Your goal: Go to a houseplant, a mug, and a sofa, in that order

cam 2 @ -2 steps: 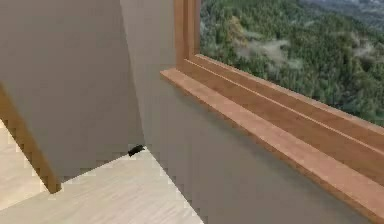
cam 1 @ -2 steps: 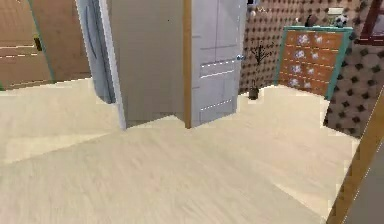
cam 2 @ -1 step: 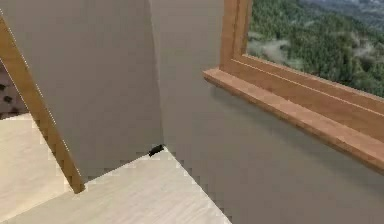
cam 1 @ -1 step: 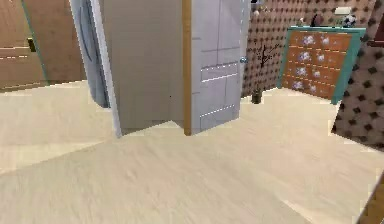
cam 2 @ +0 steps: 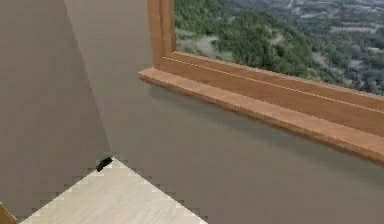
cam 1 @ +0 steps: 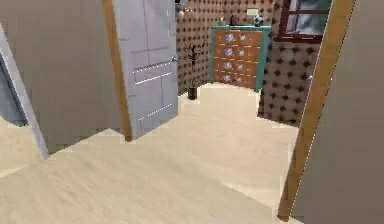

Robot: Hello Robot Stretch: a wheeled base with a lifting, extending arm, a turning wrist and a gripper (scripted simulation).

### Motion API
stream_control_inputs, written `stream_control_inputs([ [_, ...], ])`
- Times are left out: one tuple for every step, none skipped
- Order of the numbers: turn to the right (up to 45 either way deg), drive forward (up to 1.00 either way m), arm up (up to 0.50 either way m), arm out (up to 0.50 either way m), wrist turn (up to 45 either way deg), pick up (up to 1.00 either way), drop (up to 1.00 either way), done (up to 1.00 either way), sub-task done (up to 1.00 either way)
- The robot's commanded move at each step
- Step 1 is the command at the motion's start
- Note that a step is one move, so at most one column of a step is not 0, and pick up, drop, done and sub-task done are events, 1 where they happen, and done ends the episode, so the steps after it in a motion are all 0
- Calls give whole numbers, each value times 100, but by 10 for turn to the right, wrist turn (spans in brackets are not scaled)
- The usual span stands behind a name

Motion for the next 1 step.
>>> stream_control_inputs([
  [0, 100, 0, 0, 0, 0, 0, 0, 0],
])
